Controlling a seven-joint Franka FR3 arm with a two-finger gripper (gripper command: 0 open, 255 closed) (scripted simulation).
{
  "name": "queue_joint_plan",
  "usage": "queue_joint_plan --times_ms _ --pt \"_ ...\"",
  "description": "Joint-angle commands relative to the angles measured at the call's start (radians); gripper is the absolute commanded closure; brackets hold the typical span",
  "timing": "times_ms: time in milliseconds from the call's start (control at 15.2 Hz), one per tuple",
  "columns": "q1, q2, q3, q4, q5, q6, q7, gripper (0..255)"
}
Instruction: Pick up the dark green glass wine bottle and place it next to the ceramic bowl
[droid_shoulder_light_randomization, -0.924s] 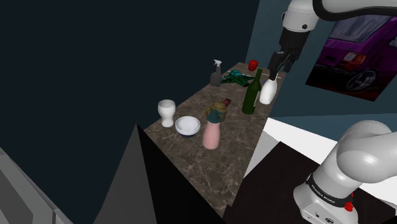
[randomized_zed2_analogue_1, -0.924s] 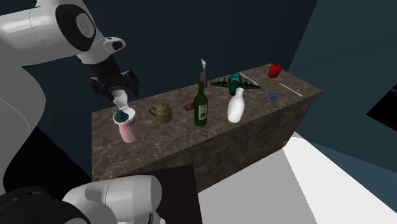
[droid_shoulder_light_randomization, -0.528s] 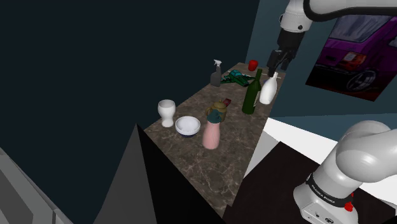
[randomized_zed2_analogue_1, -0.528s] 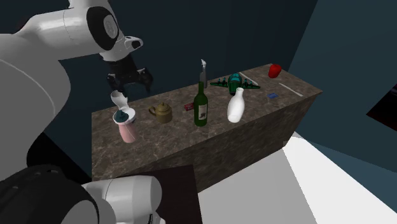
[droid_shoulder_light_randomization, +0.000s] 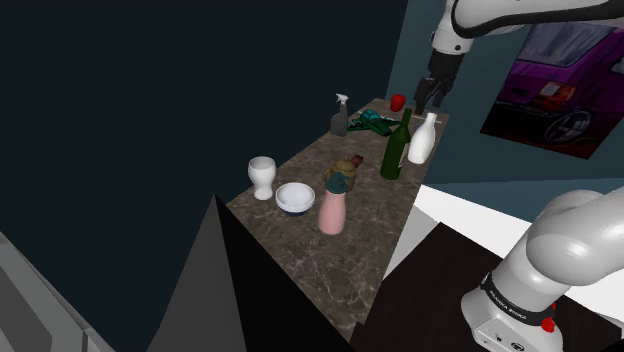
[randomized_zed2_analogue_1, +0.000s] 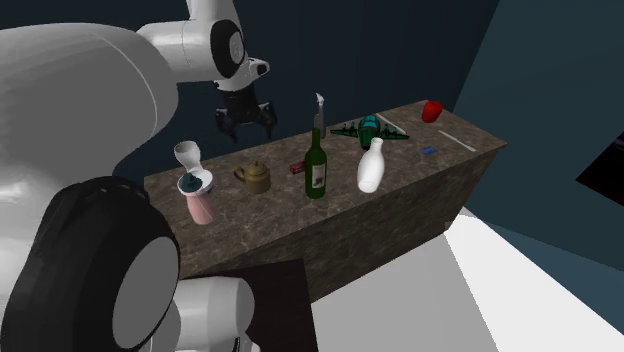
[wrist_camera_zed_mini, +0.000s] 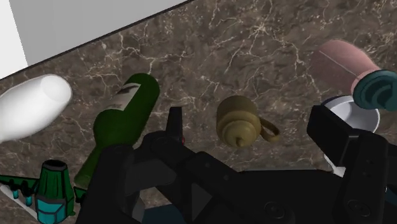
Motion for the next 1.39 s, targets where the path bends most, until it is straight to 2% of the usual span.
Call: queue_joint_plan --times_ms 0,330,660,924,1188,1320 --pt "-0.004 0.064 -0.041 0.038 0.007 0.029 -0.049 0" --pt "-0.012 0.235 -0.135 0.159 0.056 0.078 -0.174 0" --pt "-0.030 0.430 -0.214 0.315 0.150 0.097 -0.312 0" --pt "-0.068 0.603 -0.255 0.471 0.250 0.082 -0.423 0" --pt "-0.136 0.788 -0.267 0.663 0.355 0.037 -0.519 0" --pt "-0.146 0.809 -0.264 0.673 0.366 0.044 -0.528 0"
